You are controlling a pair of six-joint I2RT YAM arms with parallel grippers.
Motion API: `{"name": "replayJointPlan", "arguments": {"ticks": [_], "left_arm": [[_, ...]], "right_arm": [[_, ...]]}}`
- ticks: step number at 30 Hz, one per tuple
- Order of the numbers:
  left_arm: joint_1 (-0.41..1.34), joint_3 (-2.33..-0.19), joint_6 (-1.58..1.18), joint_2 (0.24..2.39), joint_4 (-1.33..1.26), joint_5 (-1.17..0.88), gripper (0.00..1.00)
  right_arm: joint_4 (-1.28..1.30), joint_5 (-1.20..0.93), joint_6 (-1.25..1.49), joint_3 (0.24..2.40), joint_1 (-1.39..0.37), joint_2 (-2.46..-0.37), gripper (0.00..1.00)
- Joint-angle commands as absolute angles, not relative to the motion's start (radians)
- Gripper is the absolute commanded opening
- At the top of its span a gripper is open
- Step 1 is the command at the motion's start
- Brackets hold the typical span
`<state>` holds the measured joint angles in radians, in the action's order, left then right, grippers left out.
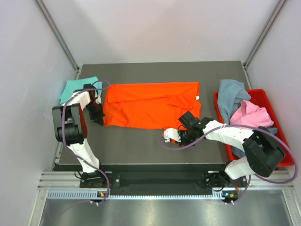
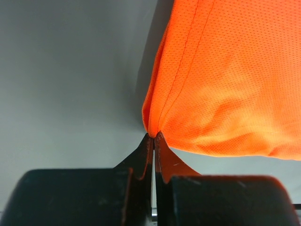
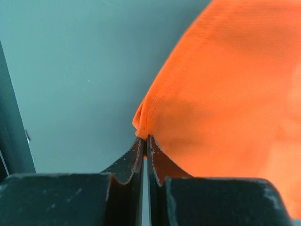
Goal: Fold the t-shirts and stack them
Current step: Fold the tshirt
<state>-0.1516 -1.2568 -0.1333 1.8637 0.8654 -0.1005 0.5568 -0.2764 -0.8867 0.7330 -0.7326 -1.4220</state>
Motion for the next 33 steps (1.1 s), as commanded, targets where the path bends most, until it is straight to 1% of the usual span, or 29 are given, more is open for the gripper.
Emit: {"name": "replayJointPlan", "arguments": {"ticks": [1,5,9,13,22,33], "left_arm": [[-0.155,-1.295,-0.126,1.812,0.888,-0.109,0.00],[-0.155,-1.353,-0.100,1.812,0.905,-0.133,0.00],[-0.149,-1.433,-0.069,1.822,0.930,-0.164,0.00],[-0.129,-1.550,-0.026,1.856,0.969,-0.184,0.00],[-0.083,-1.773,0.037,1.953,1.072,-0.172,0.00],[-0.084,-1.868,0.038,2.028,1.083,-0.143,0.00]], "right_arm": [[0.624,-0.242,-0.897,0.814,-0.733,-1.342,0.00],[0.679,-0.207,-0.902,0.891,-0.698,-1.240,0.00],[0.692,-0.207,-0.867,0.992,-0.620,-1.229,0.00],[0.655,-0.204,-0.850,1.035,-0.557,-1.256,0.00],[0.531,-0.187,-0.810,1.144,-0.446,-1.367,0.00],[0.446,-0.179,-0.788,1.439,-0.385,-1.633,0.00]]}}
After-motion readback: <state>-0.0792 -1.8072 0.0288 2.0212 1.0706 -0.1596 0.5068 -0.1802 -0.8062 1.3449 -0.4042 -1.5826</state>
